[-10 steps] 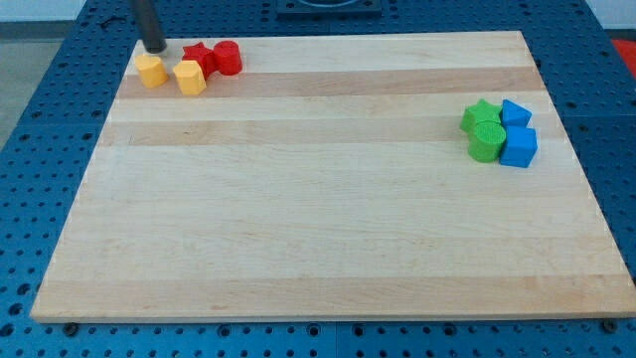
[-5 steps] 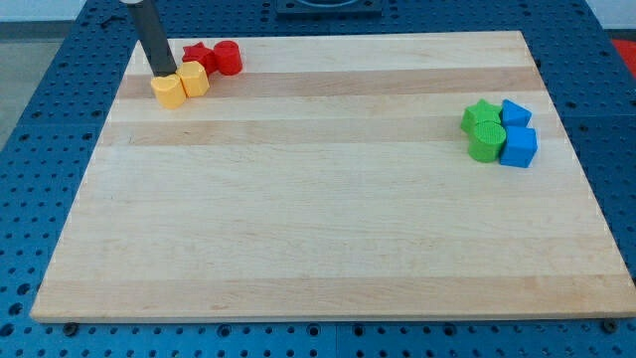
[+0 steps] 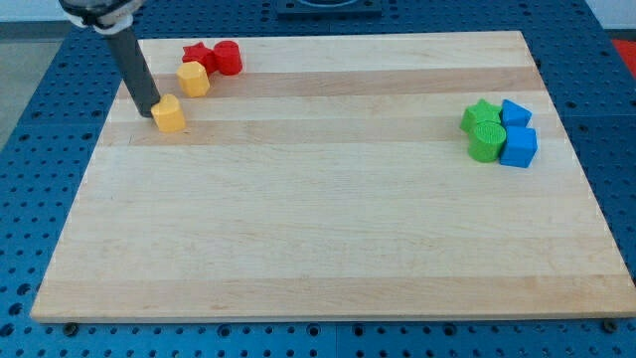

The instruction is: Push the yellow heart towards center

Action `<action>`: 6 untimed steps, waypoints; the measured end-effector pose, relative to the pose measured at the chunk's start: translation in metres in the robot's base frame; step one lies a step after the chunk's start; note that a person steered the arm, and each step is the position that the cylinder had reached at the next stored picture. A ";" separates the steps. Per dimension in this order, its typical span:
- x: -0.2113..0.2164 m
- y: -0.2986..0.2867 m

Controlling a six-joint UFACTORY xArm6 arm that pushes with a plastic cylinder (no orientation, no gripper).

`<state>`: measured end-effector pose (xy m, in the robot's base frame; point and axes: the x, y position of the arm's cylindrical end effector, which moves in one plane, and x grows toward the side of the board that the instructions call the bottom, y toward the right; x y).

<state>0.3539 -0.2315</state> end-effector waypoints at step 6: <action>-0.042 -0.045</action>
